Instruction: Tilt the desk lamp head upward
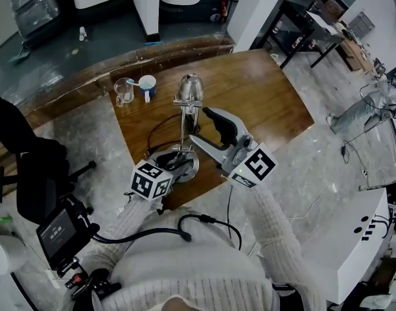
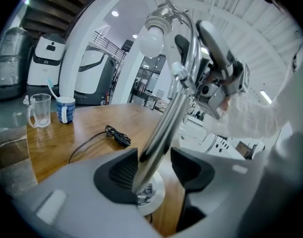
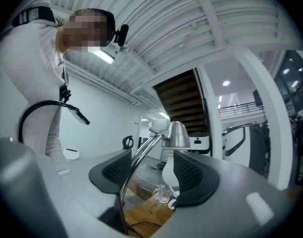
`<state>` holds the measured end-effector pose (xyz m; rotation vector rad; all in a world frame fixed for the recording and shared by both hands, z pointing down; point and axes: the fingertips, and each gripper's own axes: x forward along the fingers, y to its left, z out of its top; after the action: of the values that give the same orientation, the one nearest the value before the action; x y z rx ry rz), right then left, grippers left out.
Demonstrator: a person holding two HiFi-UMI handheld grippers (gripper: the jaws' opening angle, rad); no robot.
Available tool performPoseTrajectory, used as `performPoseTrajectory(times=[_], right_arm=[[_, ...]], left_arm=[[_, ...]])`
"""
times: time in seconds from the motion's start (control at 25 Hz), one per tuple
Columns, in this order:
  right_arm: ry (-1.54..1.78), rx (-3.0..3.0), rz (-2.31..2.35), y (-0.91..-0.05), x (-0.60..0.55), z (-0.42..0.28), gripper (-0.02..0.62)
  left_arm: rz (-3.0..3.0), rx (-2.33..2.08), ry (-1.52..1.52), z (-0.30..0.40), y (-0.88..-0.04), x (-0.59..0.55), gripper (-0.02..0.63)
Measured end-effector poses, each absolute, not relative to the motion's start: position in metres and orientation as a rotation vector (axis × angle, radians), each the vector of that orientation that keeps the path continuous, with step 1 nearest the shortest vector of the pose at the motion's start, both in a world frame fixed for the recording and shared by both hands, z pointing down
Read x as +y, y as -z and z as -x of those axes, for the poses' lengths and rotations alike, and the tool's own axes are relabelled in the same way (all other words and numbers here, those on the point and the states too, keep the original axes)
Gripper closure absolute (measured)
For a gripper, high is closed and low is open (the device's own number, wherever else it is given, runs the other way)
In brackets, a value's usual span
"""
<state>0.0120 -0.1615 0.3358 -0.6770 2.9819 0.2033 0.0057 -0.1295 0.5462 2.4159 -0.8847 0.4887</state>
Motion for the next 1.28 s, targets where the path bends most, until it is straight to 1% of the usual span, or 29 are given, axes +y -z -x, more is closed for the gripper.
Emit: performPoseTrajectory(times=[0.16,0.2,0.24,0.28,0.32,0.4,0.48,0.6,0.84,1.28], right_arm=[[-0.033,2.84,0.994,-0.346,-0.157,-0.049,0.344],[0.042,2.794,1.093,-0.355,-0.156,-0.058,0.35],[0.117,2.752,1.195,-0.367,-0.154,-0.067,0.364],[0.186,2.723,1.293,-0.382,-0.152,-0.073,0.392],[0.243,2.712,1.381,-0.4,-0.148,-0.078,0.416],[0.328,2.742,1.512,-0.435,-0.138,-0.08,0.499],[0.387,2.795,1.564,-0.462,-0.127,-0.074,0.539],[0.449,2.873,1.566,-0.486,-0.113,-0.059,0.592],[0.611,3.005,1.442,-0.51,-0.105,-0.031,0.597],[0.565,3.11,1.446,-0.515,-0.103,-0.016,0.597]], left_arm=[[-2.448,-0.937,-0.41,0.009,-0.525,-0.124,0.399],[-2.454,-0.96,-0.374,0.014,-0.519,-0.125,0.412],[-2.457,-0.988,-0.341,0.018,-0.515,-0.125,0.444],[-2.456,-1.017,-0.314,0.022,-0.511,-0.126,0.484],[-2.452,-1.044,-0.297,0.025,-0.51,-0.126,0.508],[-2.439,-1.082,-0.287,0.028,-0.51,-0.123,0.553],[-2.434,-1.103,-0.28,0.027,-0.509,-0.119,0.596],[-2.451,-1.096,-0.263,0.021,-0.507,-0.113,0.598],[-2.466,-1.105,-0.311,0.013,-0.512,-0.108,0.598],[-2.476,-1.082,-0.314,0.012,-0.514,-0.107,0.598]])
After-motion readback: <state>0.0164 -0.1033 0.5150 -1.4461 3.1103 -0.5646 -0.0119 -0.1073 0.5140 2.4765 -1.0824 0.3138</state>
